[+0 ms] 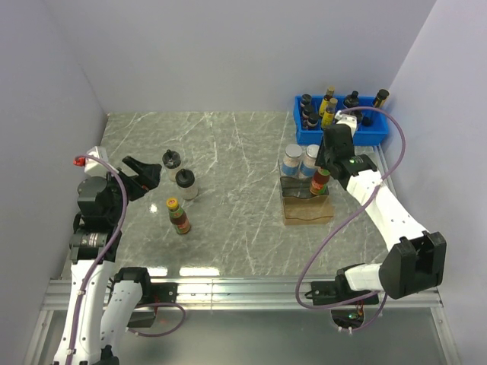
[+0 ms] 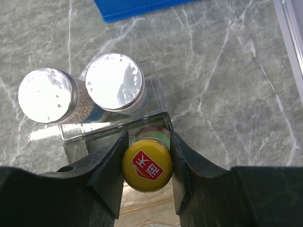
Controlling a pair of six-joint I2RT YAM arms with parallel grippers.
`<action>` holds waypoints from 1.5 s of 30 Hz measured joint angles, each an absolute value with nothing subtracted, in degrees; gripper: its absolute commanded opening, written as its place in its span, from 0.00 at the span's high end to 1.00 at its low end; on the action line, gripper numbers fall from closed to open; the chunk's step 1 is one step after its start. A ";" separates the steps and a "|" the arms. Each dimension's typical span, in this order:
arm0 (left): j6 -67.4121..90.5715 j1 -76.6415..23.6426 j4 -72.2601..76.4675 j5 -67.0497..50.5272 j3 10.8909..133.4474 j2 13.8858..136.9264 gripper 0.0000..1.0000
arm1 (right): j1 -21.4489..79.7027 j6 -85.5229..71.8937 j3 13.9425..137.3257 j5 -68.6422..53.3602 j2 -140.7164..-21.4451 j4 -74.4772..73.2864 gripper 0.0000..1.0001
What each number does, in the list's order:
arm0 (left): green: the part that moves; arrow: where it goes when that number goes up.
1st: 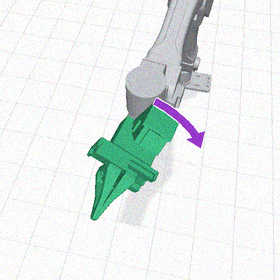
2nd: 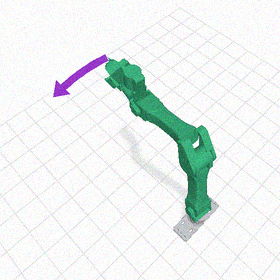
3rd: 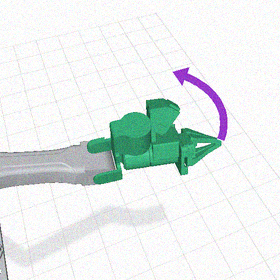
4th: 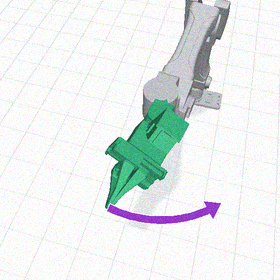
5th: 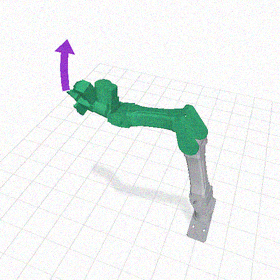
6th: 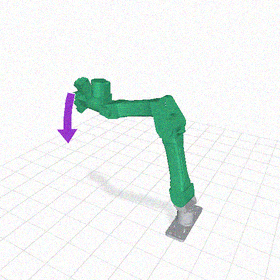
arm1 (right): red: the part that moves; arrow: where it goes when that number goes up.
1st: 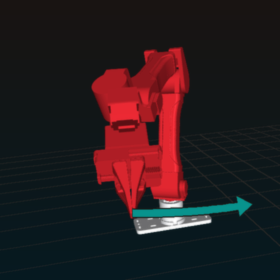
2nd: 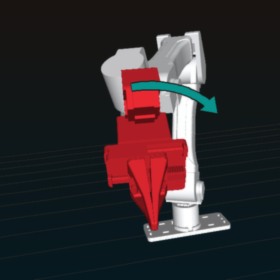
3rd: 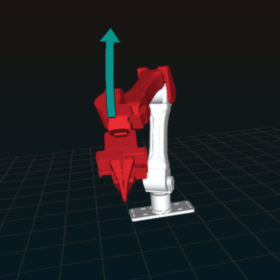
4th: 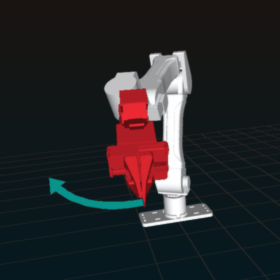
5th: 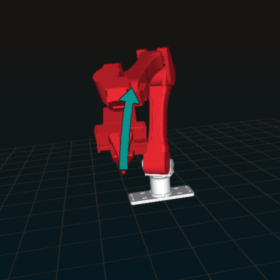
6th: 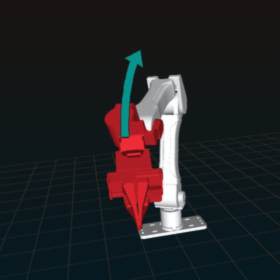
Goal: Organize the condiment bottles
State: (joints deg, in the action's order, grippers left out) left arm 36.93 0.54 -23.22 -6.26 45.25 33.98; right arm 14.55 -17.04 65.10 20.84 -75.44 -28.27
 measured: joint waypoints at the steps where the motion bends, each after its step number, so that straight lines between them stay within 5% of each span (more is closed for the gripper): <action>1: 37.06 0.54 -23.14 -6.33 45.21 34.11 0.01 | 14.31 -17.10 65.08 20.58 -75.55 -28.08 1.00; 12: 37.12 0.54 -23.00 -6.42 45.19 34.20 0.01 | 13.61 -17.67 61.39 18.35 -77.23 -23.44 0.91; 17: 37.15 0.54 -22.98 -6.44 44.21 33.95 0.01 | 13.61 -17.69 60.66 17.74 -77.23 -21.65 0.52; 26: 37.17 0.54 -22.85 -6.66 44.03 33.82 0.01 | 13.87 -17.10 60.73 16.14 -76.99 -19.75 0.23; 34: 37.15 0.54 -22.92 -6.59 43.92 33.43 0.01 | 19.68 -16.16 63.24 18.48 -71.33 -22.22 0.19; 45: 37.10 0.54 -23.40 -4.32 43.94 31.92 0.01 | 40.71 -12.16 71.16 17.41 -70.46 -20.23 0.19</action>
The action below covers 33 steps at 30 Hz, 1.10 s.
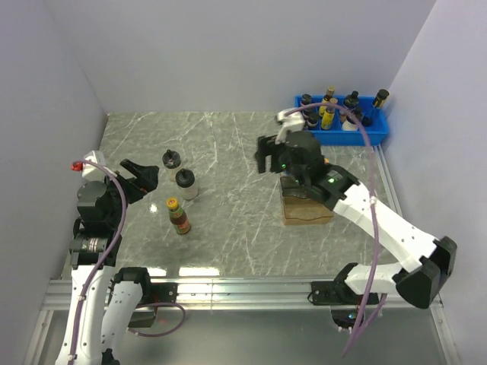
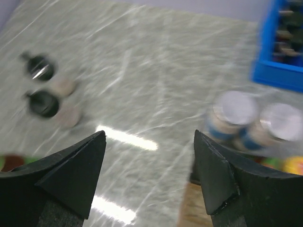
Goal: Organize the condiment bottles
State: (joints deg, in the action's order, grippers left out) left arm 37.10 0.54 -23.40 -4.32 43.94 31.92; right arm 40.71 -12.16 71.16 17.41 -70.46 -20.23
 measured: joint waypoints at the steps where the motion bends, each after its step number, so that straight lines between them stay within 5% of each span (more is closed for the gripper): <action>1: 37.12 0.54 -23.53 -3.70 43.94 31.66 0.01 | 41.85 -11.94 71.05 15.22 -71.26 -19.66 0.18; 14: 40.29 0.54 -30.61 10.96 46.26 29.36 0.01 | 64.66 -8.19 83.44 -3.75 -96.71 -14.09 0.18; 33: 41.43 0.54 -33.78 14.98 46.65 28.97 0.01 | 69.17 -6.31 101.62 8.21 -114.52 -18.20 0.26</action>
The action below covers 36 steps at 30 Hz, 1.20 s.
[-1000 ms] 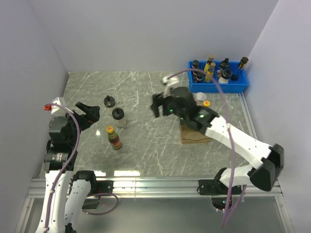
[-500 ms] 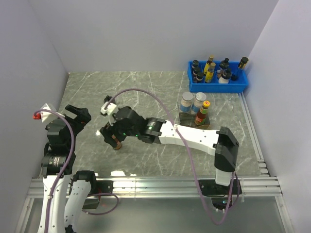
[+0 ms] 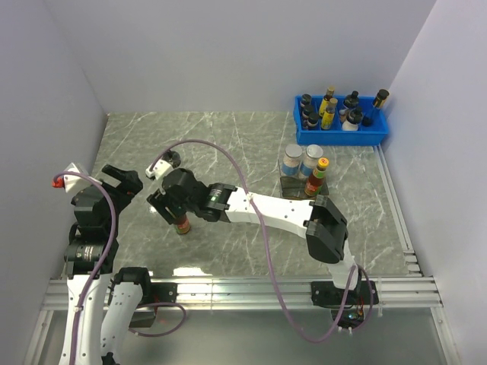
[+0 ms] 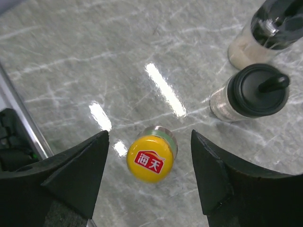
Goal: Organize the condiment bottles
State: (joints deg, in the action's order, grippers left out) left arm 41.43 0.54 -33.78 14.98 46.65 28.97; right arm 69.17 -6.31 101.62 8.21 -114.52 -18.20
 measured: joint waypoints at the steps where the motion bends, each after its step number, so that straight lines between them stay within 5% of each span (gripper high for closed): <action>1: 41.43 0.54 -33.78 14.98 46.65 28.97 0.01 | 69.17 -6.35 101.69 8.23 -115.09 -18.57 0.30; 3: 41.43 0.54 -33.80 14.98 46.65 28.97 0.01 | 69.17 -6.39 101.69 8.25 -115.72 -18.96 0.38; 11: 41.43 0.54 -33.76 14.92 46.65 29.06 0.01 | 68.51 -7.14 101.67 8.14 -116.27 -19.07 1.00; 18: 41.43 0.54 -33.78 14.92 46.65 29.08 0.01 | 66.96 -9.19 97.14 8.78 -112.44 -19.05 1.00; 36: 41.69 0.54 -33.17 13.30 46.65 30.50 0.01 | 44.18 -14.90 78.87 24.60 -76.93 -26.94 1.00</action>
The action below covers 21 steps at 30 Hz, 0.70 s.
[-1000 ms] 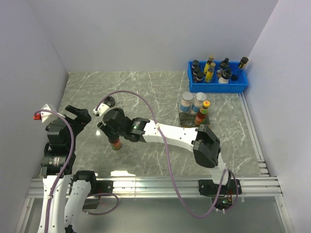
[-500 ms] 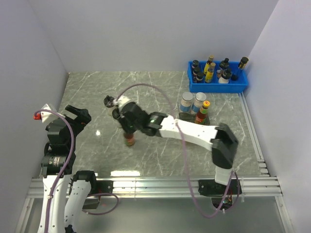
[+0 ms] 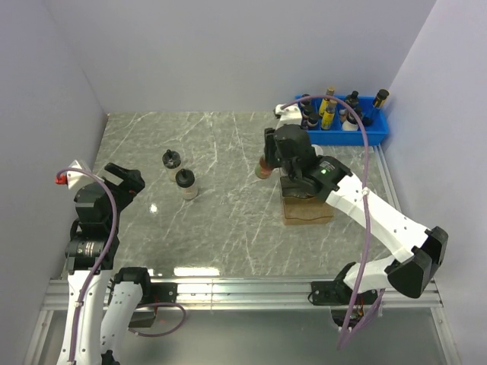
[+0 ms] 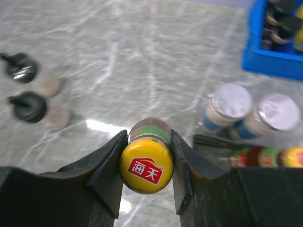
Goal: Organize the condiment bottles
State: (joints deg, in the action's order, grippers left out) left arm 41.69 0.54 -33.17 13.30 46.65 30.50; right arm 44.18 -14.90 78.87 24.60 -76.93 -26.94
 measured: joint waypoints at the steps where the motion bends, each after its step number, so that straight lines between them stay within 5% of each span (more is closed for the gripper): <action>1: 41.71 0.54 -33.17 13.28 46.65 30.63 0.01 | 43.18 -15.18 78.37 25.28 -76.69 -27.33 1.00; 21: 42.72 0.54 -32.21 11.84 46.63 31.31 0.01 | 29.10 -16.91 66.41 25.12 -74.24 -28.91 1.00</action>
State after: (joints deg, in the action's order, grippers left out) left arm 42.72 0.54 -32.21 11.84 46.63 31.31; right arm 29.10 -16.91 66.41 25.12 -74.24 -28.91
